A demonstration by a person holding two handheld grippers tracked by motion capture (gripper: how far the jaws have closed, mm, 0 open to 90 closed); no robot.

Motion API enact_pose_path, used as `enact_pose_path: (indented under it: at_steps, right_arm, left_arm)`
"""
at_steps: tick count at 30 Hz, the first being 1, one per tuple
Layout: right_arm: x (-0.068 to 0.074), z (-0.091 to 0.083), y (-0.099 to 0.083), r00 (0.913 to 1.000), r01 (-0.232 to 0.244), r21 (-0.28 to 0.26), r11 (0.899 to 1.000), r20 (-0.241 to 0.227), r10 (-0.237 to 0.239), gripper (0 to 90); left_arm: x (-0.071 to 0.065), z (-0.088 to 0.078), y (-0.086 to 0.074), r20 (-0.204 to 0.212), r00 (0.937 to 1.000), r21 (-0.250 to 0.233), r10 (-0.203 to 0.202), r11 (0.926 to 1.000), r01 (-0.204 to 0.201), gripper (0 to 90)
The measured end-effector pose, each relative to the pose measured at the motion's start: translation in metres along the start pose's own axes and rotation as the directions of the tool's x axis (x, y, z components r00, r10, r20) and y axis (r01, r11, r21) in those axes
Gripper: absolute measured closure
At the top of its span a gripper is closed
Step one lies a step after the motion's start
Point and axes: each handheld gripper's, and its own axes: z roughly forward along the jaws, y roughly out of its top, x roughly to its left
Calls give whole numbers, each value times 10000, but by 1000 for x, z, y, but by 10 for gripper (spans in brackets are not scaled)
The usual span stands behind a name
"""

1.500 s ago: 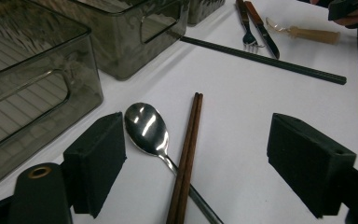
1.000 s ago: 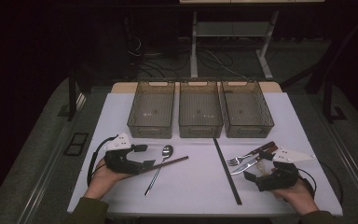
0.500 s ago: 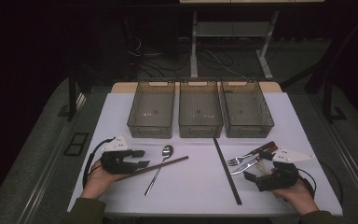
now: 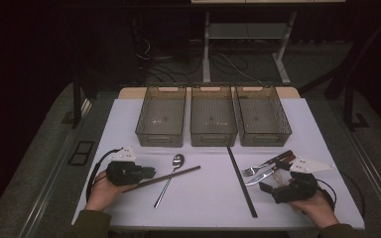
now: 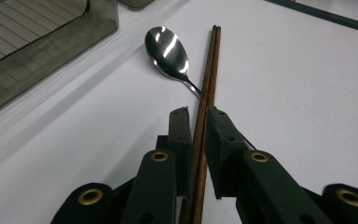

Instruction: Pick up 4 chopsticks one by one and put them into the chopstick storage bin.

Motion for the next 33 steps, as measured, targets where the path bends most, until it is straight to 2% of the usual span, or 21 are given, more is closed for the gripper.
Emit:
enact_pose_path:
  at_steps: [12, 23, 26, 33]
  right_arm:
    - [0, 0, 0, 10000, 13, 14, 10000, -1, -13, 5]
    - [0, 0, 0, 10000, 21, 26, 10000, -6, -21, 5]
    - [0, 0, 0, 10000, 19, 26, 10000, -6, -19, 5]
    - [0, 0, 0, 10000, 18, 28, 10000, -15, -18, 5]
  left_arm:
    - [1, 5, -3, -12, 9999, 658, 167, 9977, -166, 803]
    - [0, 7, -5, -12, 9999, 672, 117, 9977, -116, 803]
    - [1, 7, -5, -16, 9997, 820, 263, 9963, -260, 803]
    - [1, 9, -6, -70, 9995, 1019, 305, 9944, -296, 803]
